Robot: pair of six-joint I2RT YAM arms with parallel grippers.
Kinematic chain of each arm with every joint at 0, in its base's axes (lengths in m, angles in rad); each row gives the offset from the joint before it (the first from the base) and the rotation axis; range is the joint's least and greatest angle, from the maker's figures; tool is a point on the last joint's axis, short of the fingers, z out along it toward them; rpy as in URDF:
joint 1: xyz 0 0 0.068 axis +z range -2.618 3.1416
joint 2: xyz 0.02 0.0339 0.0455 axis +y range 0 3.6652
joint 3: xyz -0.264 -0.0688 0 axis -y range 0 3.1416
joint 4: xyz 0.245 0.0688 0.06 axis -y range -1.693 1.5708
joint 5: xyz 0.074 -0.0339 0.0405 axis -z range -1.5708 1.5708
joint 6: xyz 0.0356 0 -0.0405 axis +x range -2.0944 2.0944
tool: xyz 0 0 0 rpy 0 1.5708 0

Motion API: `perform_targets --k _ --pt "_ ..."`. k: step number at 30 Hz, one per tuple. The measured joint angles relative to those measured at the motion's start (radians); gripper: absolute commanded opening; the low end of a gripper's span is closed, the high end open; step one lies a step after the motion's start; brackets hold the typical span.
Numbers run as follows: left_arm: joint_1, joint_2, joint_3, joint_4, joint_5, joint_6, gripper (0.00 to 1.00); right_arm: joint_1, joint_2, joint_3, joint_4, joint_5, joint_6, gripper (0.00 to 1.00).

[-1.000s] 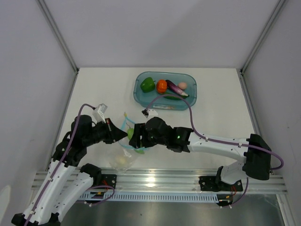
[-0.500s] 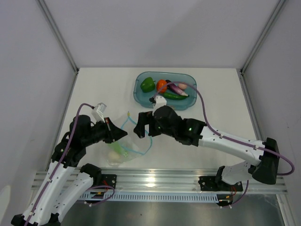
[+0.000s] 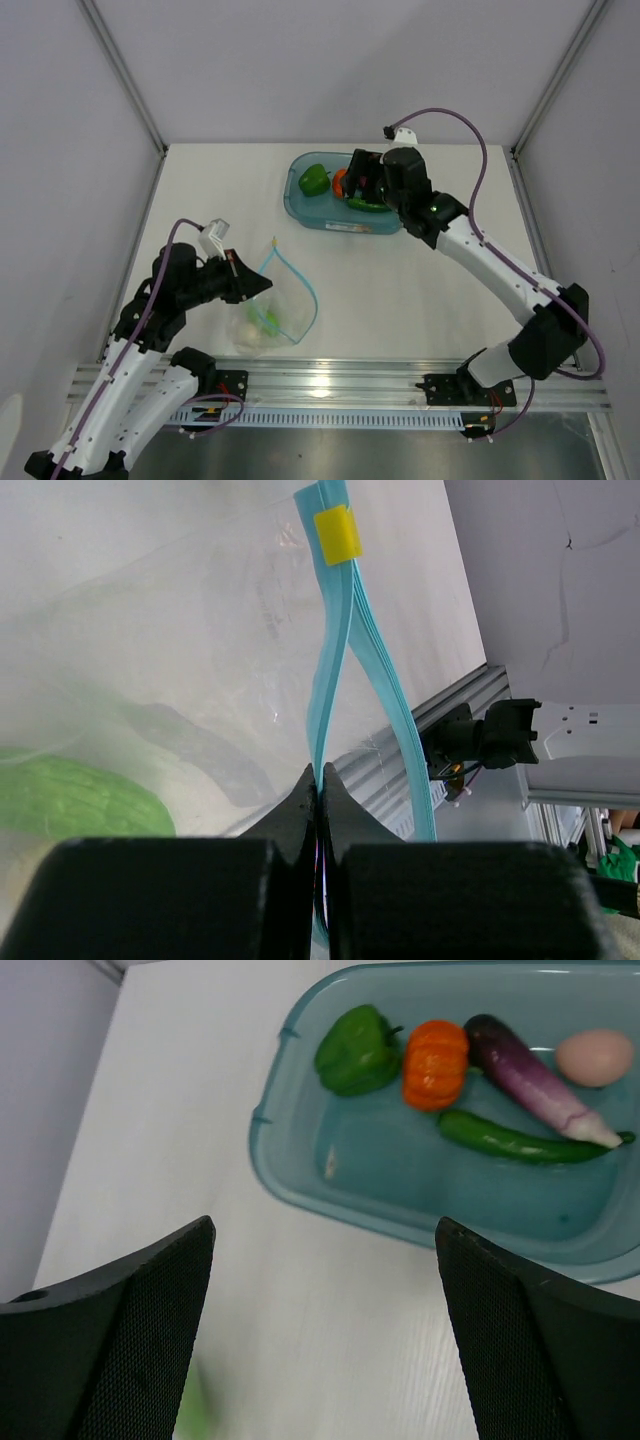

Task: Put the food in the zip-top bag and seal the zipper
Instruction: Pick up the fake vegetable from the bin.

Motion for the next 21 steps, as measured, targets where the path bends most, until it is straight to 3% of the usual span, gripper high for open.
perform_targets --k 8,21 --pt "0.000 0.029 -0.020 0.029 0.001 0.017 0.00 -0.126 0.329 0.148 0.084 -0.022 -0.037 0.93" --pt "0.000 0.099 -0.038 0.099 0.005 0.043 0.01 -0.192 0.799 0.524 0.104 -0.081 -0.060 0.92"
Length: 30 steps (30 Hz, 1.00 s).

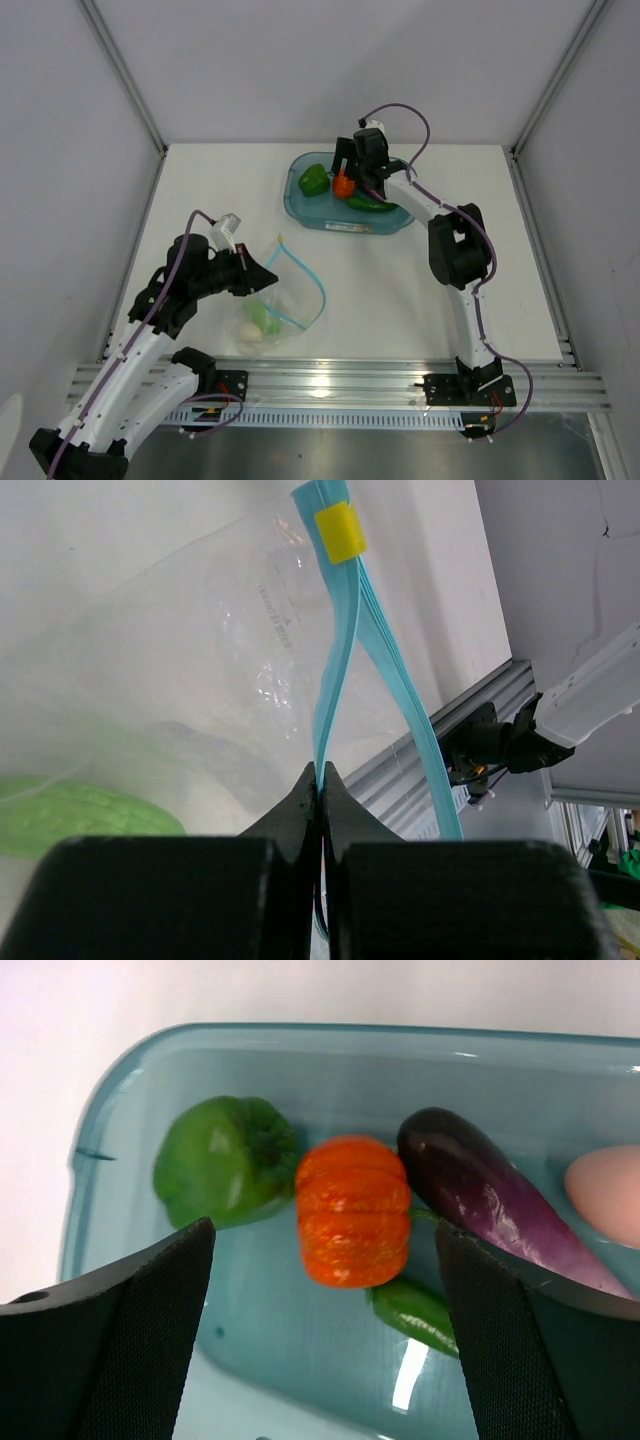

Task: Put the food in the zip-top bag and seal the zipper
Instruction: Pick up the fake vegetable from the bin.

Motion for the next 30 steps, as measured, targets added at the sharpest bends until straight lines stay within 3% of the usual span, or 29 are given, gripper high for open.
perform_targets --k 7,16,24,30 --pt "0.000 0.053 -0.016 0.039 0.004 0.007 0.01 -0.014 0.081 0.024 -0.006 -0.005 -0.002 0.91" --pt "0.000 0.074 -0.026 0.077 0.018 0.012 0.01 -0.018 0.139 0.045 -0.003 -0.049 0.001 0.77" --pt "0.000 0.080 -0.035 0.082 0.018 0.019 0.01 -0.018 0.153 0.070 0.004 -0.075 0.017 0.53" --pt "0.000 0.079 -0.045 0.087 0.021 0.018 0.01 -0.017 0.153 0.070 0.005 -0.076 0.021 0.21"
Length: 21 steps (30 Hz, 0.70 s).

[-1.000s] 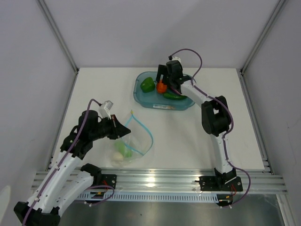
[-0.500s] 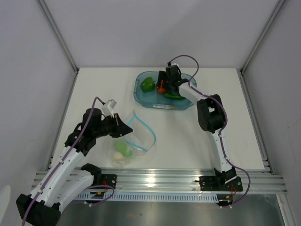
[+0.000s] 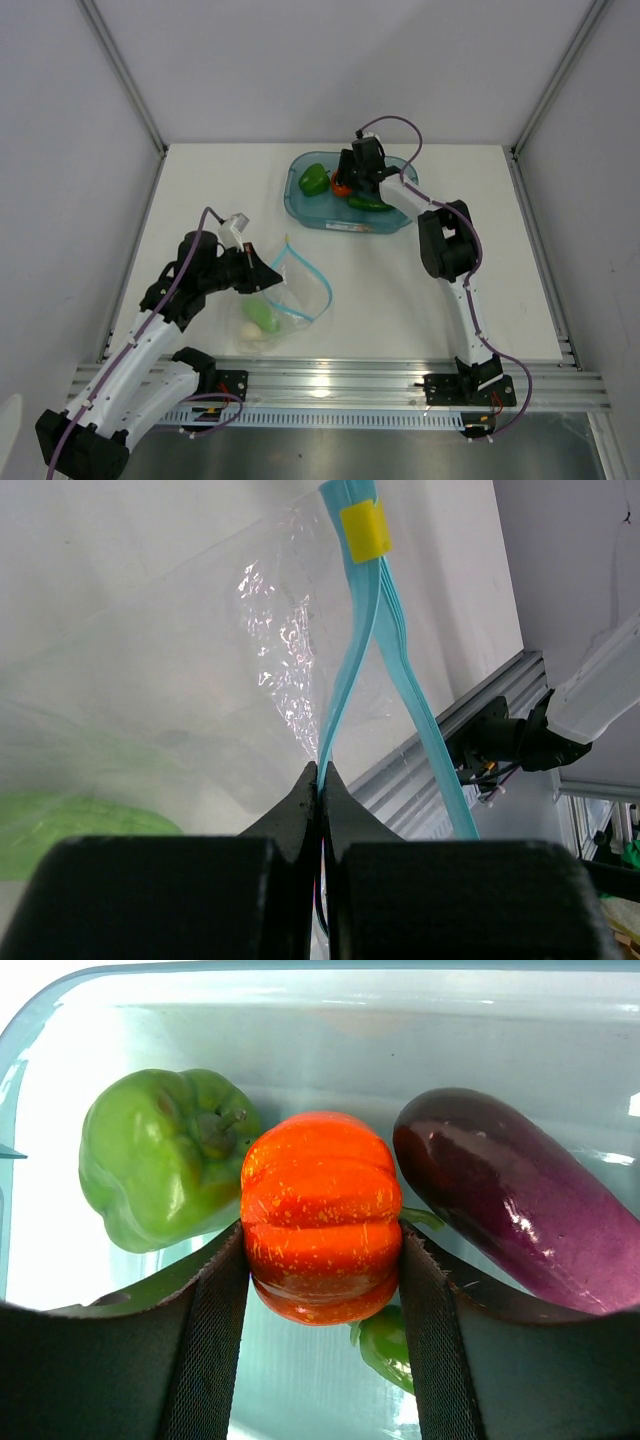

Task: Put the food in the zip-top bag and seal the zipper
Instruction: Pick up the fake vegetable from the bin.

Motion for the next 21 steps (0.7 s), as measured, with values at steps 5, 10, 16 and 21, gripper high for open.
perform_targets --k 5,10,16,21 --pt "0.000 -0.003 -0.003 0.000 0.002 0.000 0.01 0.000 -0.010 -0.014 0.002 0.003 -0.001 0.06" --pt "0.000 -0.005 -0.004 0.000 0.005 -0.001 0.01 0.000 -0.083 -0.089 -0.014 0.003 0.000 0.00" --pt "0.000 -0.007 -0.010 -0.002 0.005 -0.001 0.01 0.014 -0.333 -0.306 -0.013 0.008 0.000 0.00" --pt "0.000 -0.008 -0.010 -0.002 0.005 -0.009 0.01 0.059 -0.562 -0.458 0.003 0.025 -0.012 0.00"
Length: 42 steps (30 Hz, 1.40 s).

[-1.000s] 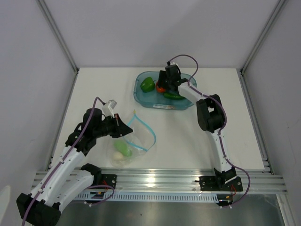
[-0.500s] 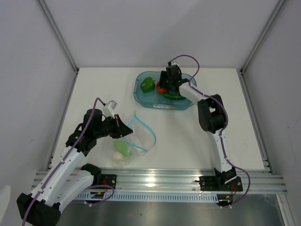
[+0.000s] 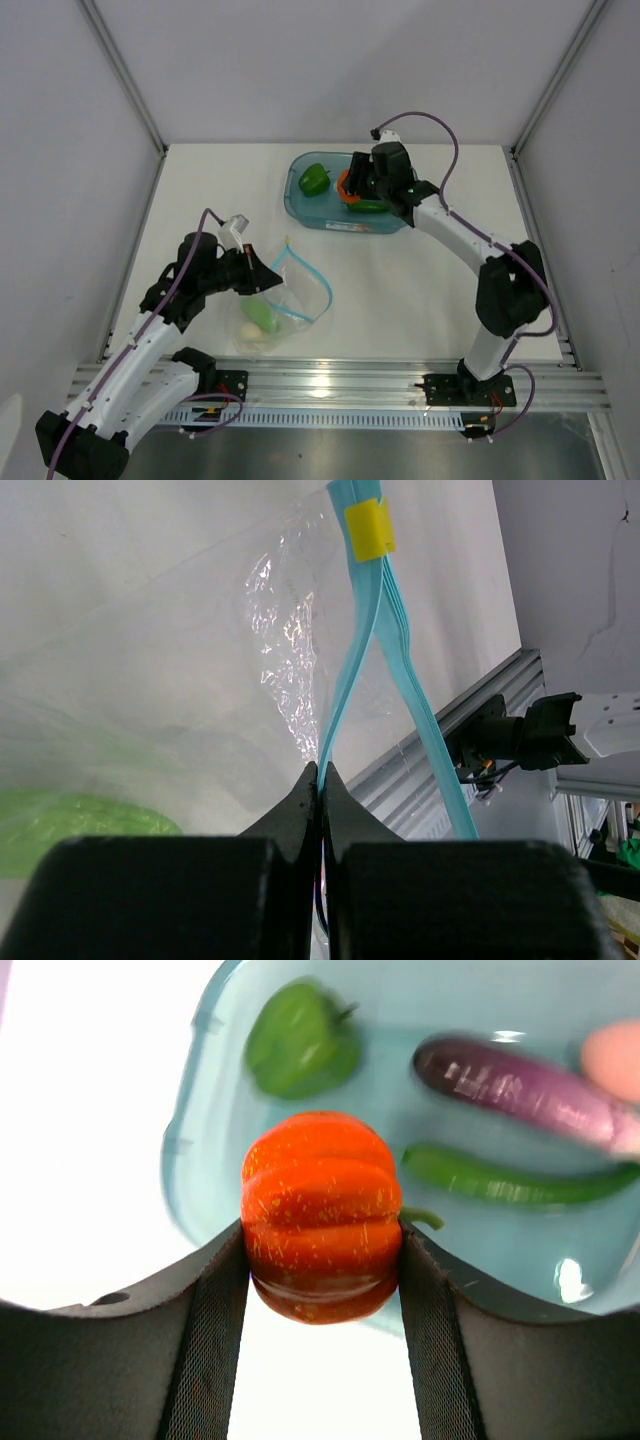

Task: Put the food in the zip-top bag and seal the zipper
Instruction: Pick up the fake vegetable from the bin, then place the fake vegetable in the zipper food storage bag.

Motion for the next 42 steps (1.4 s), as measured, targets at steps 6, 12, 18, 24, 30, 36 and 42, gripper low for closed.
perform_targets --k 6,12,18,24,30,36,42 --pt "0.000 0.000 0.000 0.000 0.003 -0.008 0.01 0.113 -0.260 -0.200 -0.021 0.016 -0.010 0.00" --pt "0.000 0.000 0.000 -0.008 0.003 -0.011 0.00 0.256 -0.486 -0.332 -0.089 0.025 -0.023 0.00" --pt "0.000 -0.001 0.000 -0.018 0.003 -0.019 0.01 0.370 -0.704 -0.419 -0.148 0.014 -0.006 0.00" --pt "0.000 -0.001 0.004 -0.037 0.003 -0.027 0.01 0.459 -0.810 -0.480 -0.160 -0.055 0.012 0.00" --pt "0.000 -0.001 0.008 -0.037 0.003 -0.038 0.00 0.529 -0.752 -0.481 -0.179 -0.099 0.012 0.00" --pt "0.000 -0.003 0.010 -0.042 0.010 -0.053 0.01 0.564 -0.654 -0.481 -0.177 -0.116 0.013 0.04" --pt "0.000 -0.010 0.010 -0.043 0.020 -0.056 0.00 0.569 -0.550 -0.466 -0.174 -0.130 0.013 0.15"
